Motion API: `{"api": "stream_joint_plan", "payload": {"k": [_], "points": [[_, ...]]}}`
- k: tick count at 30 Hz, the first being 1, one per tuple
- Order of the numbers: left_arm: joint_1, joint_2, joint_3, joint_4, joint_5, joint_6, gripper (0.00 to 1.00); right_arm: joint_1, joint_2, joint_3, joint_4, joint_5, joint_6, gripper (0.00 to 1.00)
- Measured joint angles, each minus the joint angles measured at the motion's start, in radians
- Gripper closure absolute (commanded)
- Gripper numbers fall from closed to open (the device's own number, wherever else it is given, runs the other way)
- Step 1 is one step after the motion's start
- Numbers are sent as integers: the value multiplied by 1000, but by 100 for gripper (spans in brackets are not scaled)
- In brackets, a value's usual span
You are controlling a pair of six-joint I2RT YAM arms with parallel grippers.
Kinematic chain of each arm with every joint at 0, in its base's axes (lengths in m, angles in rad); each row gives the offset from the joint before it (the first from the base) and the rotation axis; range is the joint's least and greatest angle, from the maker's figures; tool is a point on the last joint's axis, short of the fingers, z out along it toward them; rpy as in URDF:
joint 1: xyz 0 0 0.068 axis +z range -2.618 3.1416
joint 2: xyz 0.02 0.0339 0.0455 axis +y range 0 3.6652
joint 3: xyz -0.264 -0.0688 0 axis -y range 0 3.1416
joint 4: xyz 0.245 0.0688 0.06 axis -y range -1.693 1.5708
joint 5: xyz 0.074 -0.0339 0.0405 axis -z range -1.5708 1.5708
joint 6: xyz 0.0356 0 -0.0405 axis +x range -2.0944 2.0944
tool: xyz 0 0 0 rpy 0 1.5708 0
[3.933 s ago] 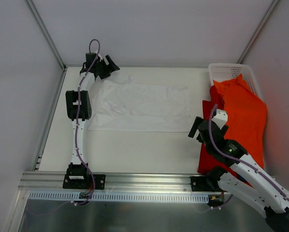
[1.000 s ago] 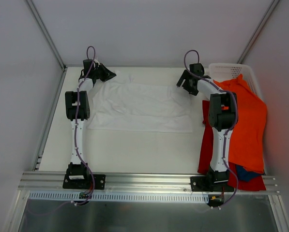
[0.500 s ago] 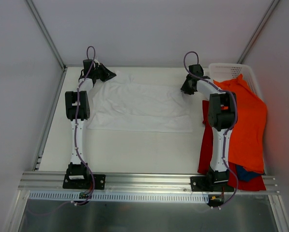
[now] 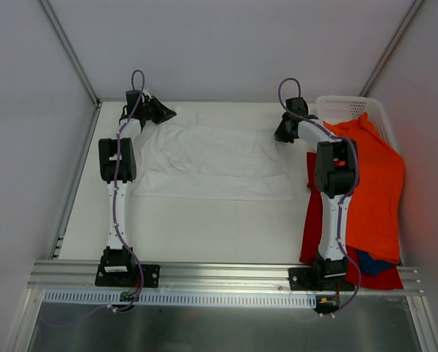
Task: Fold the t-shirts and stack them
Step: Grap the side of the flattened tshirt furthest away from the robot with both arms, then fold the other side of the tshirt into a rectangle
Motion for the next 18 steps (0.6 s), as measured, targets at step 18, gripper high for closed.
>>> {"api": "stream_joint_plan", "payload": {"k": [18], "points": [[-1,-135,-167,11,-19,82,100,-3,0,25,-55,1,-55,100]]}}
